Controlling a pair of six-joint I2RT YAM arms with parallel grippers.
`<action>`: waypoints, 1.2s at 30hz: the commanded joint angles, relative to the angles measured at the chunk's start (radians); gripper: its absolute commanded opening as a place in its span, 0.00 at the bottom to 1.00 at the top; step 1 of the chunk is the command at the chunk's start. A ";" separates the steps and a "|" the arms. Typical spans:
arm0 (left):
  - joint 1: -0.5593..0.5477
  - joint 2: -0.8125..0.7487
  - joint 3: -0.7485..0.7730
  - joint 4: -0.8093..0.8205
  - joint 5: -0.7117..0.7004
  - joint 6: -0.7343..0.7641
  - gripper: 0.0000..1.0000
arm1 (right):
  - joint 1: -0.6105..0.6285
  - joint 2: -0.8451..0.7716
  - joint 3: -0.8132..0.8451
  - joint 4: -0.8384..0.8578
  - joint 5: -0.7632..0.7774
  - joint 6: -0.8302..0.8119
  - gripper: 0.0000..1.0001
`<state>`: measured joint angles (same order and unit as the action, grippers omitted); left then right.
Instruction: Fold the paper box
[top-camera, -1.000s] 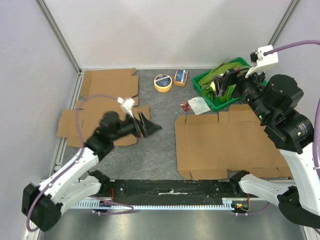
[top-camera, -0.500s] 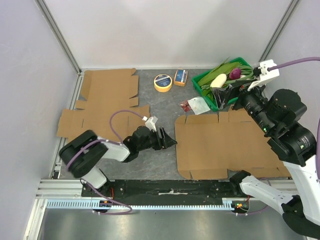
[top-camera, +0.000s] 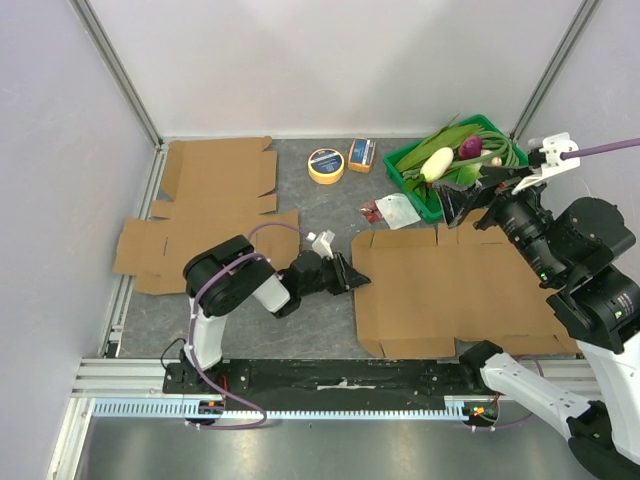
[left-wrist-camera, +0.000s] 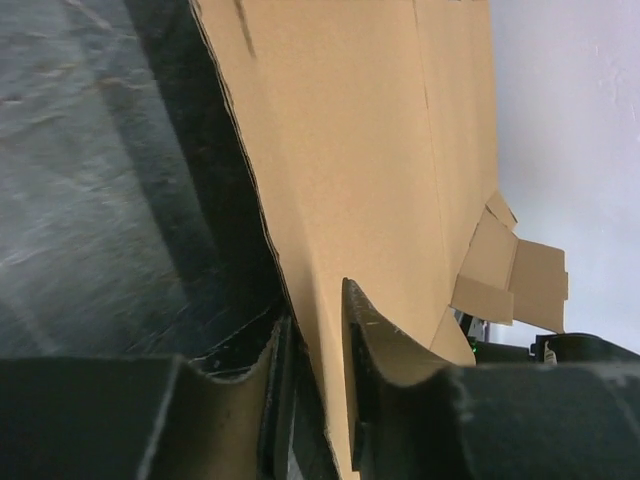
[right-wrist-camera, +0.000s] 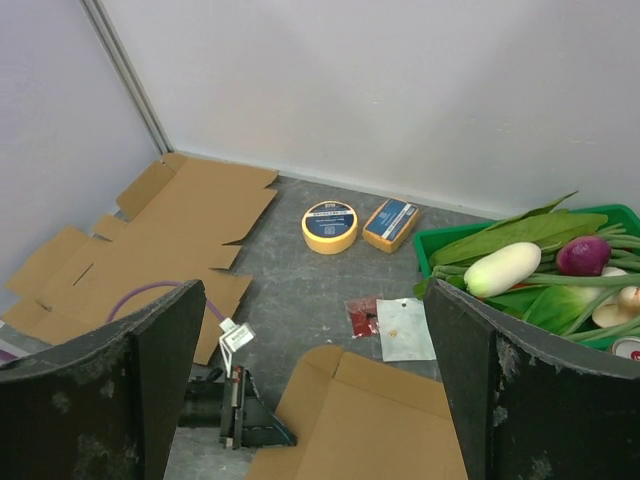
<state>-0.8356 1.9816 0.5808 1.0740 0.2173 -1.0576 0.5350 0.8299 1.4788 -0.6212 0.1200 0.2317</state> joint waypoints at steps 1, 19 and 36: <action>-0.046 -0.006 0.098 0.005 0.025 0.081 0.23 | 0.005 -0.014 -0.005 0.043 -0.010 0.021 0.98; -0.178 -0.493 0.473 -0.924 -0.028 0.657 0.02 | 0.005 -0.037 0.020 0.018 0.073 -0.035 0.98; -0.128 -1.109 0.596 -1.584 -0.465 0.752 0.02 | 0.005 0.195 0.064 0.002 -0.232 -0.045 0.98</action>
<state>-0.9752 0.9627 1.1332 -0.3080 -0.0711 -0.3637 0.5350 0.9749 1.5261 -0.6140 0.0544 0.2012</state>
